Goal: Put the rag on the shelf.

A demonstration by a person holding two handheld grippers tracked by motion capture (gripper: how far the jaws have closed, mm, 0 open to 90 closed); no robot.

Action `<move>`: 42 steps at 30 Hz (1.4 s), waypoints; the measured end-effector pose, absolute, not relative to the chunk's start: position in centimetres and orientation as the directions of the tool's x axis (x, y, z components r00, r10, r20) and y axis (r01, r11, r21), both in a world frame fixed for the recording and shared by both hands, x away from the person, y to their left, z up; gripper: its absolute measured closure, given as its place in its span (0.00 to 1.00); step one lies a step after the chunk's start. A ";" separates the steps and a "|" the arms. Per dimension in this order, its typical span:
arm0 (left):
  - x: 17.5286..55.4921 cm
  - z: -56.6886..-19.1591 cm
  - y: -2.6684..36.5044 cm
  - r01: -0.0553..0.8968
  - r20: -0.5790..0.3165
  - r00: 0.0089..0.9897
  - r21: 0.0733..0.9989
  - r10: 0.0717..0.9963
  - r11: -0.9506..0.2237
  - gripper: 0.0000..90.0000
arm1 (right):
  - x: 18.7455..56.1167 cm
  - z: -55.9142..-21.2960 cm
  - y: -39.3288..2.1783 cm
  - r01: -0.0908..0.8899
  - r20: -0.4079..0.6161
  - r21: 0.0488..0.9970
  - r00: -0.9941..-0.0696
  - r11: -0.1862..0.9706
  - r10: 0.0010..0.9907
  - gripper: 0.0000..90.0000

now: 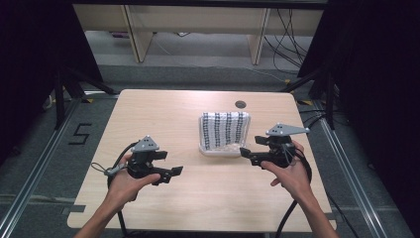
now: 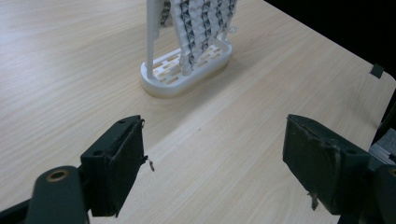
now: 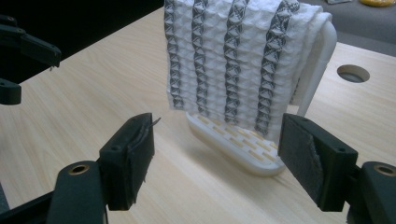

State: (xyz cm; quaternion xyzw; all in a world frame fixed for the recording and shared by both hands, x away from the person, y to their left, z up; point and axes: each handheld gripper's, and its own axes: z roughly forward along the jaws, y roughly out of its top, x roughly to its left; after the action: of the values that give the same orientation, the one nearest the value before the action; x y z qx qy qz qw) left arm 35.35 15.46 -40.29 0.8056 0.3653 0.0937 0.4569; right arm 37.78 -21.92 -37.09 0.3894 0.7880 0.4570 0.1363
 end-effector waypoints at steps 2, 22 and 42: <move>35.0 -40.7 15.5 0.506 -0.190 0.711 0.808 0.677 -0.303 0.22 | 37.5 -37.2 -22.1 0.501 0.151 0.821 -0.653 0.273 0.742 0.31; 32.2 -43.4 16.1 0.480 -0.164 0.734 0.812 0.659 -0.332 0.22 | 34.3 -40.1 -22.5 0.490 0.136 0.817 -0.677 0.305 0.723 0.27; 30.3 -46.5 16.8 0.476 -0.109 0.749 0.775 0.654 -0.416 0.22 | 32.4 -44.7 -22.6 0.547 0.157 0.768 -0.664 0.331 0.731 0.27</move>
State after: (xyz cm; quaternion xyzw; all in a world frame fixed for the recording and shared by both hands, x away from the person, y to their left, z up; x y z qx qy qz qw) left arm 30.29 16.77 -46.54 0.8348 0.3383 0.1052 0.4214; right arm 32.45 -22.65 -44.71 0.3954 0.8086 0.4219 0.1090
